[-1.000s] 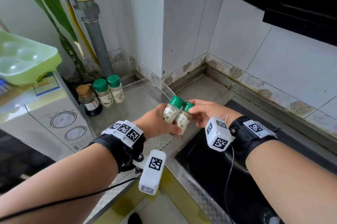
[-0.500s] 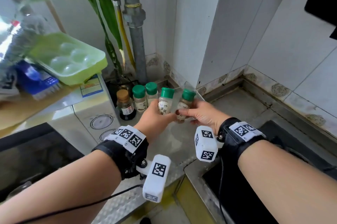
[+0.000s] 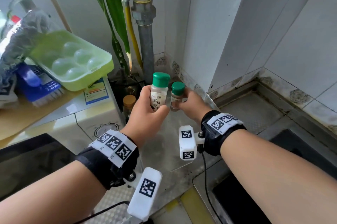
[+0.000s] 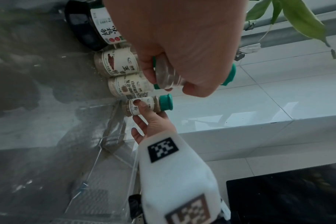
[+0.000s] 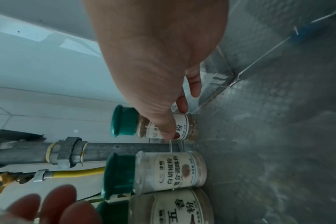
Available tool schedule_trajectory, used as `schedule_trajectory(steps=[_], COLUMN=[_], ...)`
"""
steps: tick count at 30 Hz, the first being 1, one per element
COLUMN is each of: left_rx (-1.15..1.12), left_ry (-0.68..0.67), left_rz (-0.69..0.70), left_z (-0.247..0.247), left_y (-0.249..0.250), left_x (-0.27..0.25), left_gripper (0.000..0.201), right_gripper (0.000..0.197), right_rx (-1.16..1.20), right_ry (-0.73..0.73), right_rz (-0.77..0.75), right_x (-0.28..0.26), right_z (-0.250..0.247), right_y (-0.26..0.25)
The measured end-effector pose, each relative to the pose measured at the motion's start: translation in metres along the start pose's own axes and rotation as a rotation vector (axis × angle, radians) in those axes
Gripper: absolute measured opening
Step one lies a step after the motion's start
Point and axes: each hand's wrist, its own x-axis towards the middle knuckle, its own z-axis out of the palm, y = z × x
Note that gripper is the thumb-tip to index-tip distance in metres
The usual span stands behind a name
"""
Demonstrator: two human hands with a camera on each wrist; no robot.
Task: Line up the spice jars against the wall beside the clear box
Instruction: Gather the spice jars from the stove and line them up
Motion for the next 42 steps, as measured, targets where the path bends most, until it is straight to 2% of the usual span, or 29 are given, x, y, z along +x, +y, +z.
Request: schedule_trajectory(steps=[13,20,23,26,27,30,34,38,42], left_rx=[-0.038,-0.017,0.014,0.056,0.070,0.119,0.172,0.229,0.457], left_ry=[0.042,0.084,0.085,0.075,0.073,0.084,0.067,0.031,0.035], left_rz=[0.009,0.061,0.071,0.109,0.125,0.145,0.155,0.172,0.254], left_z=[-0.001,-0.001,0.002,0.009,0.012,0.022,0.033,0.037,0.027], left_y=[0.000,0.005,0.007,0.012,0.013,0.017,0.019,0.020,0.022], left_x=[0.006,0.007,0.008,0.008,0.007,0.004,0.002,0.003,0.006], left_gripper=[0.037,0.038,0.044,0.048,0.049,0.054,0.057,0.061,0.067], right_gripper=[0.047,0.046,0.033,0.010,0.012,0.036,0.024,0.022,0.024], right_rx=[-0.070,-0.074,-0.001,0.198,0.271,0.370,0.317,0.350,0.344], right_ry=[-0.095,-0.020,0.021,-0.052,-0.069,-0.062,-0.058,-0.019,0.134], right_rz=[0.004,-0.020,-0.068,-0.119,-0.133,-0.201,-0.254,-0.245,-0.162], right_x=[0.014,0.003,-0.009,-0.024,-0.029,-0.039,-0.047,-0.051,-0.044], right_z=[0.008,-0.004,-0.015,-0.023,-0.026,-0.033,-0.033,-0.038,-0.051], right_y=[0.004,0.007,0.003,-0.007,-0.011,-0.015,-0.015,-0.013,-0.001])
